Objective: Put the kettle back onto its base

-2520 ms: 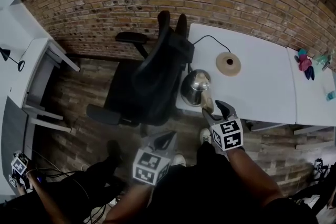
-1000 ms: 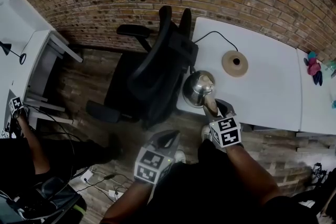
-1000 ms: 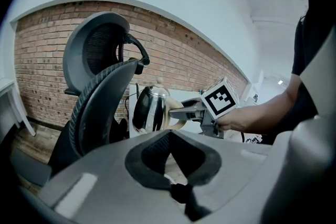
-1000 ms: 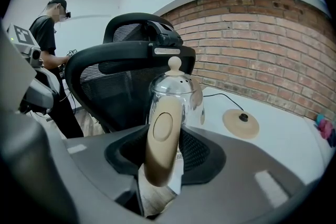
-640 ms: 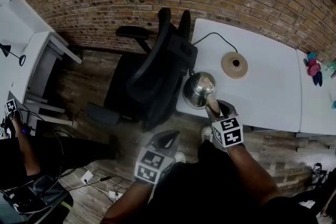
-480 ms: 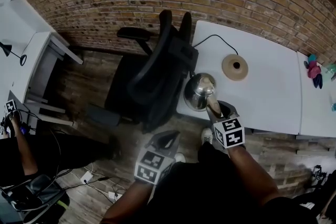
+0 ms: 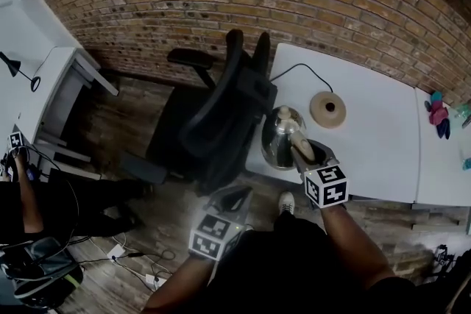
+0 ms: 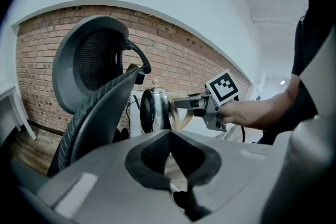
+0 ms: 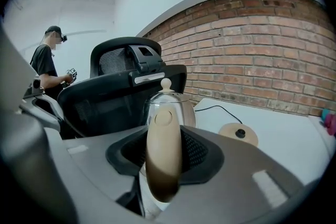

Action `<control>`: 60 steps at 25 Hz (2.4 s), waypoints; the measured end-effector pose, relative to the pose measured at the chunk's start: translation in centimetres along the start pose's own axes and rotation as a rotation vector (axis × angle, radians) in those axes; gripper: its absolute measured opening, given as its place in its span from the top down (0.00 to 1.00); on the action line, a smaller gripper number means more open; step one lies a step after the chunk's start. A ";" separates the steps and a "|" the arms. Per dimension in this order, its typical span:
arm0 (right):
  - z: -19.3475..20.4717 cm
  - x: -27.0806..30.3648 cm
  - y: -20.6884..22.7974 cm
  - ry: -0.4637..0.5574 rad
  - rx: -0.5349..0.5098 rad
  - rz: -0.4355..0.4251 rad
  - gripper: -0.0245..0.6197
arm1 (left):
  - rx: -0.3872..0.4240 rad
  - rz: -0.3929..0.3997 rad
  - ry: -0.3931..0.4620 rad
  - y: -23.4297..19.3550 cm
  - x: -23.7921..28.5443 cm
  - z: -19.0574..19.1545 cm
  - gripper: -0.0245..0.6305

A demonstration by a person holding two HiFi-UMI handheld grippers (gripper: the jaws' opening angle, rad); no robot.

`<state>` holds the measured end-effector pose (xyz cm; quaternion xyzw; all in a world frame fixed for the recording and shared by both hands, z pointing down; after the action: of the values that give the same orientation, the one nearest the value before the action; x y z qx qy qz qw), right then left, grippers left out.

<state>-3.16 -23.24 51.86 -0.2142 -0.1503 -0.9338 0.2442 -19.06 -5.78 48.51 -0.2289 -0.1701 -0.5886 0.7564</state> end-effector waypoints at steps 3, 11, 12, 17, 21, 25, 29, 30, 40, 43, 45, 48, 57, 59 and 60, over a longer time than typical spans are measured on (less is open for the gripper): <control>-0.8 -0.1 0.6 0.016 -0.006 -0.010 0.70 | -0.003 -0.004 0.000 0.2 0.3 -0.1 0.96; -2.3 -1.0 2.3 0.065 -0.021 -0.007 0.71 | -0.001 -0.006 0.012 1.0 1.8 -0.9 0.96; -2.5 -1.2 2.7 0.071 -0.020 -0.007 0.71 | -0.002 -0.005 0.013 1.1 2.0 -1.0 0.96; -3.9 -1.9 4.4 0.102 -0.018 0.000 0.71 | -0.029 0.006 0.016 1.6 3.1 -1.5 0.96; -4.9 -2.3 6.1 0.118 -0.007 0.013 0.71 | -0.029 0.008 0.019 1.8 4.0 -2.0 0.96; -5.4 -2.4 7.6 0.130 0.009 0.027 0.71 | -0.031 0.009 0.012 2.0 5.0 -2.3 0.96; -5.9 -2.7 9.1 0.134 0.023 0.034 0.71 | -0.034 0.008 0.012 2.3 5.9 -3.0 0.96; -6.1 -2.7 9.5 0.135 0.025 0.036 0.71 | -0.035 0.008 0.011 2.3 6.2 -3.1 0.96; -7.3 -2.8 13.1 0.150 0.036 0.063 0.71 | -0.044 0.010 -0.003 2.9 8.5 -3.8 0.96; -7.6 -3.0 14.4 0.155 0.039 0.069 0.71 | -0.043 0.008 -0.004 3.3 9.4 -4.1 0.96; -7.7 -3.0 15.4 0.159 0.040 0.074 0.71 | -0.043 0.005 -0.004 3.6 10.0 -4.4 0.96; -8.0 -3.0 16.7 0.165 0.045 0.083 0.71 | -0.047 0.001 -0.009 3.8 10.7 -4.7 0.96; -8.9 -2.9 20.7 0.180 0.051 0.133 0.71 | -0.061 -0.024 -0.022 4.1 11.7 -5.0 0.96; -9.0 -2.7 21.5 0.181 0.048 0.149 0.71 | -0.063 -0.031 -0.023 3.9 11.9 -5.1 0.96; -9.1 -2.6 21.8 0.181 0.047 0.156 0.71 | -0.064 -0.033 -0.024 3.8 11.9 -5.1 0.96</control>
<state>7.31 -43.95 46.63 -0.1344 -0.1323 -0.9237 0.3335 -12.42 -17.47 49.96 -0.2572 -0.1638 -0.6035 0.7367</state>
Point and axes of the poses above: the fingertips, and each gripper's own axes: x forward along the fingers, y to its right, z out of its underside, the point moved 8 cm from there along -x, backward along the fingers, and after that the axes turned 8 degrees about -z, right-handed, at the moved point
